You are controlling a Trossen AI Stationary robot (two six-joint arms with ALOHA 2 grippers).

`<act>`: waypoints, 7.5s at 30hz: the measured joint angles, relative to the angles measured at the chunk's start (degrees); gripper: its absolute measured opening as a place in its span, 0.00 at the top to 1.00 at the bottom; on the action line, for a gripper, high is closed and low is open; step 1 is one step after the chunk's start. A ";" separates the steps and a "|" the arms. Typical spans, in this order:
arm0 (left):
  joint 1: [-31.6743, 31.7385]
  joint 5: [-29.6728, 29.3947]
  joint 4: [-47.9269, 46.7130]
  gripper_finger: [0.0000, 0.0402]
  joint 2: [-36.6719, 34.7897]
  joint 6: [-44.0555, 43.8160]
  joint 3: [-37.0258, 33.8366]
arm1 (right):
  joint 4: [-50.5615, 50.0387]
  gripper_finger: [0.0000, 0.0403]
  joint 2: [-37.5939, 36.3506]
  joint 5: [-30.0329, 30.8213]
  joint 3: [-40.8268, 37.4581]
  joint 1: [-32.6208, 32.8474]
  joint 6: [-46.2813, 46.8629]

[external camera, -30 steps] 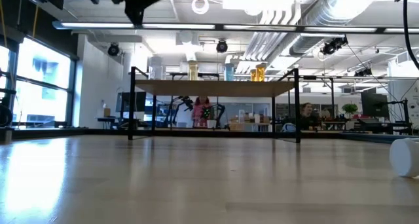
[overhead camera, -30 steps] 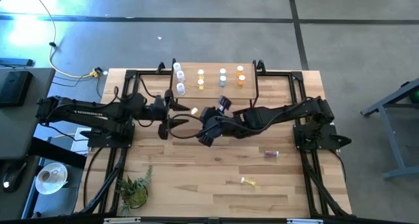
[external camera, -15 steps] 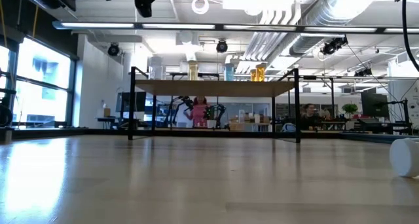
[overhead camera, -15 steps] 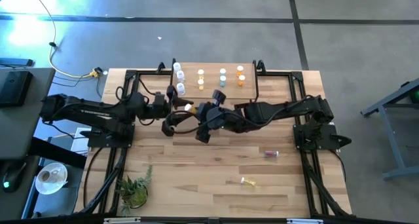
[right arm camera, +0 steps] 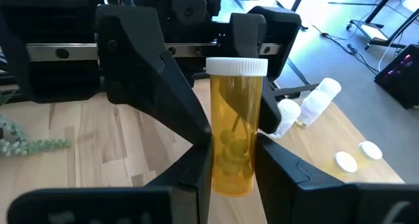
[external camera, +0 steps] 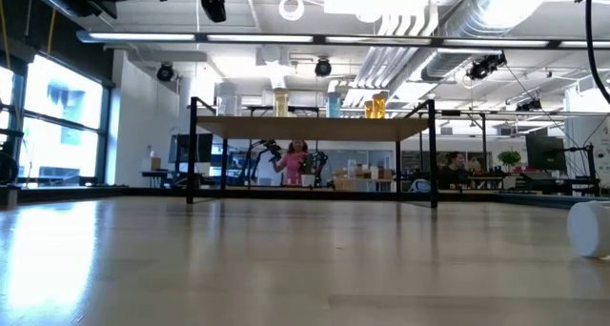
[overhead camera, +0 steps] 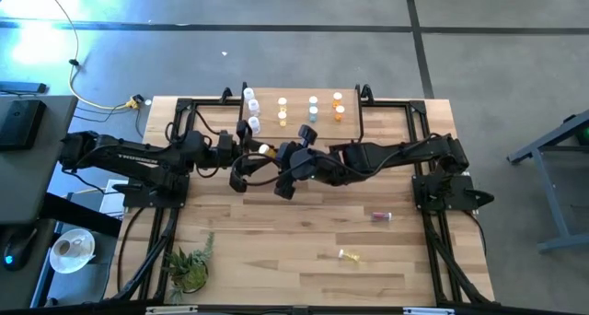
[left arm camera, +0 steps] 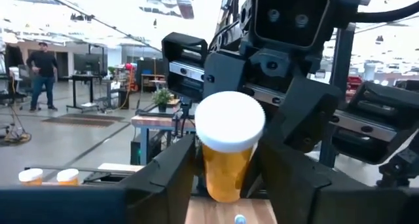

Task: Pick and place medicine bottles onto shelf by color
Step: Put the orange pill bottle on the shelf aligned with the other orange pill bottles

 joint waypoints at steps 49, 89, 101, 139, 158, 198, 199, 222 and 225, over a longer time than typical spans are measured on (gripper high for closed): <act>-3.21 -11.98 -33.58 0.79 0.55 2.38 -0.02 | -15.44 0.52 0.42 -18.06 -0.07 -6.17 -2.46; -6.91 -14.14 -17.56 0.79 10.36 8.49 2.78 | -13.09 0.52 3.54 -26.87 -0.15 -7.13 -5.31; -6.93 -14.53 -17.65 0.79 10.34 8.52 2.80 | -13.37 0.73 3.54 -26.59 -0.15 -7.62 -4.37; -6.91 -16.33 -18.77 0.45 9.90 15.03 2.84 | -14.57 0.77 1.52 -23.82 -0.13 -7.80 -2.47; -6.93 -21.13 -28.44 0.47 1.36 15.87 2.84 | -18.70 0.77 -10.66 -6.63 -0.13 -7.82 -4.46; -6.91 -20.96 -30.43 0.47 0.63 14.20 2.80 | -0.06 0.77 -38.94 6.92 -47.34 -9.29 13.65; -6.91 -20.97 -30.43 0.47 0.63 14.00 2.80 | 1.82 0.77 -39.57 6.92 -49.07 -9.97 13.64; -6.91 -20.96 -30.13 0.47 0.63 13.83 2.80 | 13.35 0.77 -34.77 -9.25 -55.78 -23.69 13.09; -6.91 -20.96 -30.13 0.47 0.63 13.83 2.80 | 13.30 0.77 -34.75 -9.18 -55.78 -24.00 12.46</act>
